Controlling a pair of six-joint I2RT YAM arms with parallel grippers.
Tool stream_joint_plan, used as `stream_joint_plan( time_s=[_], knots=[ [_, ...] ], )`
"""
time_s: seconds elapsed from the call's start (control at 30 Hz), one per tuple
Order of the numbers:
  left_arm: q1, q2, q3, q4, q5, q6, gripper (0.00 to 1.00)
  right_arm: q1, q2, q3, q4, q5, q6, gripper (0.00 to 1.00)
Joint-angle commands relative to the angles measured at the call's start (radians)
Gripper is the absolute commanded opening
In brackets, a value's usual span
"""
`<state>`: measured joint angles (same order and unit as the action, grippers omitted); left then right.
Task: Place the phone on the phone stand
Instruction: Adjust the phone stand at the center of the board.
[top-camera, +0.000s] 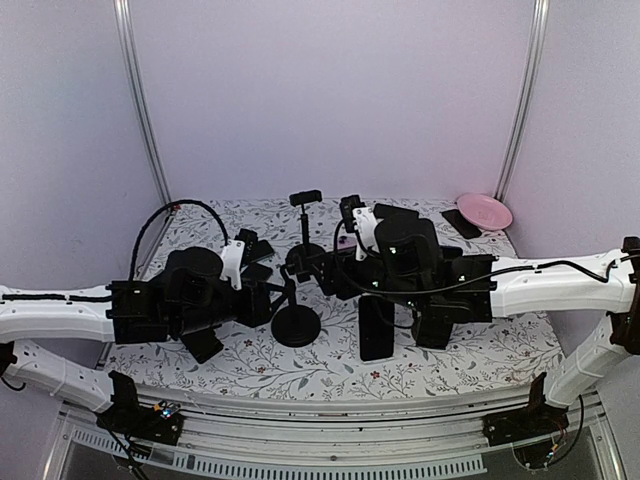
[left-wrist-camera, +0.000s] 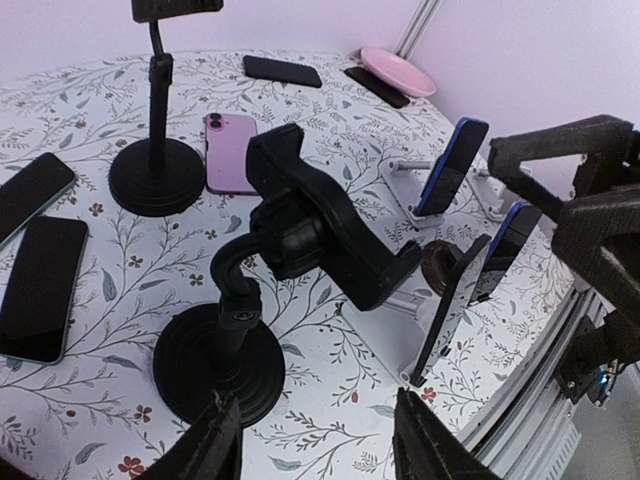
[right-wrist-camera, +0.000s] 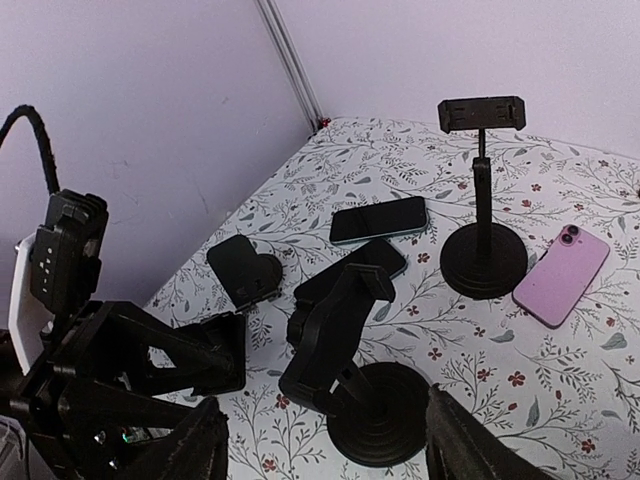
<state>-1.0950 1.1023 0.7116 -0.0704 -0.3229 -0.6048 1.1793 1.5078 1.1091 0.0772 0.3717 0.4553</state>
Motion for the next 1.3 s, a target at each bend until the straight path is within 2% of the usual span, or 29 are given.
stream_joint_plan(
  time_s=[0.0, 0.2, 0.53, 0.93, 1.27],
  knots=[
    [-0.017, 0.023, 0.045, 0.001, -0.012, -0.027, 0.5, -0.076, -0.032, -0.012, -0.021, -0.189, 0.017, 0.6],
    [-0.014, -0.021, 0.022, -0.026, -0.065, -0.059, 0.51, -0.122, 0.002, 0.019, -0.018, -0.436, -0.038, 0.59],
    [-0.006, -0.118, -0.025, -0.079, -0.09, -0.101, 0.52, -0.158, 0.108, 0.118, -0.066, -0.569, -0.111, 0.62],
    [-0.005, -0.12, -0.015, -0.09, -0.084, -0.098, 0.52, -0.156, 0.157, 0.141, -0.07, -0.628, -0.083, 0.62],
    [-0.005, -0.12, -0.024, -0.091, -0.082, -0.103, 0.52, -0.103, 0.163, 0.13, -0.053, -0.622, -0.041, 0.61]
  ],
)
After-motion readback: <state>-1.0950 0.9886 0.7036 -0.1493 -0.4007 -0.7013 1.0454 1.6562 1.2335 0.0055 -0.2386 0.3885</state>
